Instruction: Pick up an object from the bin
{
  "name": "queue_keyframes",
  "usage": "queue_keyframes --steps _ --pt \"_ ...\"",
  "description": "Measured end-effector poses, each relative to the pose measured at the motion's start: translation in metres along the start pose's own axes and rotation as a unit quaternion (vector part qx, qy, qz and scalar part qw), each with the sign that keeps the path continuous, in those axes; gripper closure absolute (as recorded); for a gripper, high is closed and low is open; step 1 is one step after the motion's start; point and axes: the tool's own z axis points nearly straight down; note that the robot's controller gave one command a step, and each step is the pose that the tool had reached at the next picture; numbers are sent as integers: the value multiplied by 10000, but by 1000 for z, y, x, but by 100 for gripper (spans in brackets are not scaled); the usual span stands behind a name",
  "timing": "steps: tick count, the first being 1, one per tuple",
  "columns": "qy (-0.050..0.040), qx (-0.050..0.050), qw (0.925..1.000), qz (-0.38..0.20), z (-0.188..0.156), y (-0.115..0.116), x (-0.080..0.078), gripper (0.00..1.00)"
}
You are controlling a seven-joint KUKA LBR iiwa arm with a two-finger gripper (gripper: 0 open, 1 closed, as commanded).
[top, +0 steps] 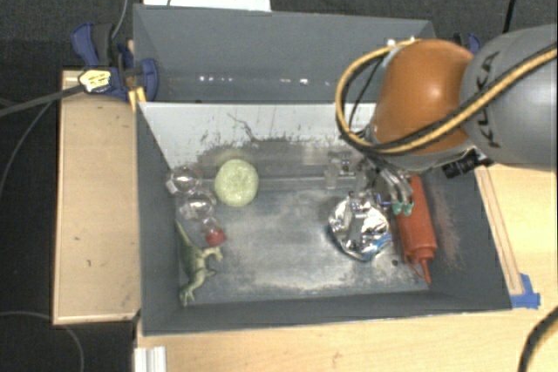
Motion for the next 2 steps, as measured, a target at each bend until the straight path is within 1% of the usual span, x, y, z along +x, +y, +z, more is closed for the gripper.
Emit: queue_keyframes --steps 1,2 --pt "-40 0 10000 3 -5 0 -2 0" --pt "-60 -6 10000 -17 39 -46 5 0"
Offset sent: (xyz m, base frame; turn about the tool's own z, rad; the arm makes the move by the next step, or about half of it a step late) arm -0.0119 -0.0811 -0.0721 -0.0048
